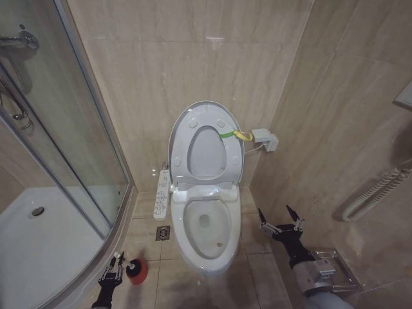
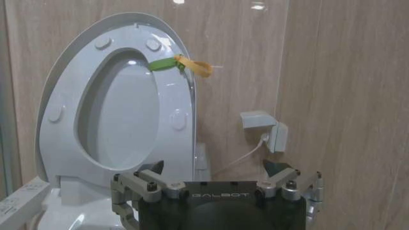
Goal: Open the toilet lid, clean the toilet bowl with a toilet brush, close the toilet lid, and flush.
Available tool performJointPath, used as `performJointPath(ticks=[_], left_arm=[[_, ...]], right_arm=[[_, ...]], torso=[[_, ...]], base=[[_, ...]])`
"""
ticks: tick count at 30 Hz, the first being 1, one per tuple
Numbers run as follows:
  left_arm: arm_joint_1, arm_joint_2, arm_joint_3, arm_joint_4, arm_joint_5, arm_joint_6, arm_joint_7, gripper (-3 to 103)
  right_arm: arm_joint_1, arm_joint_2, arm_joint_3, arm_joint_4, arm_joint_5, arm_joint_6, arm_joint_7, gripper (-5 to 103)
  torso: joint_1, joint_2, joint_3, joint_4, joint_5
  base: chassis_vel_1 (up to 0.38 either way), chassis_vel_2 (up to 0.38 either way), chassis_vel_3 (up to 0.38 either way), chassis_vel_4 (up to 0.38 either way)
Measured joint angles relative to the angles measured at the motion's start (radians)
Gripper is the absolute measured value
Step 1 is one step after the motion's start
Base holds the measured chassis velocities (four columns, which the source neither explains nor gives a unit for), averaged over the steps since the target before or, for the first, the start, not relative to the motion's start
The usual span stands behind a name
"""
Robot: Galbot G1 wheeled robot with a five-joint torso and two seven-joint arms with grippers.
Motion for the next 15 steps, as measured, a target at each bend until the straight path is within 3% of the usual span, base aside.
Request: performJointPath(ticks=[15], left_arm=[[0.117, -0.002, 0.016, -0.238, -0.049, 0.05, -0.001, 24]], right_arm=[[0.0, 0.0, 0.0, 0.0, 0.0, 0.0, 0.0, 100]], torso=[[0.0, 0.0, 0.0, 0.0, 0.0001]], base=[[0.0, 0.0, 0.0, 0.0]])
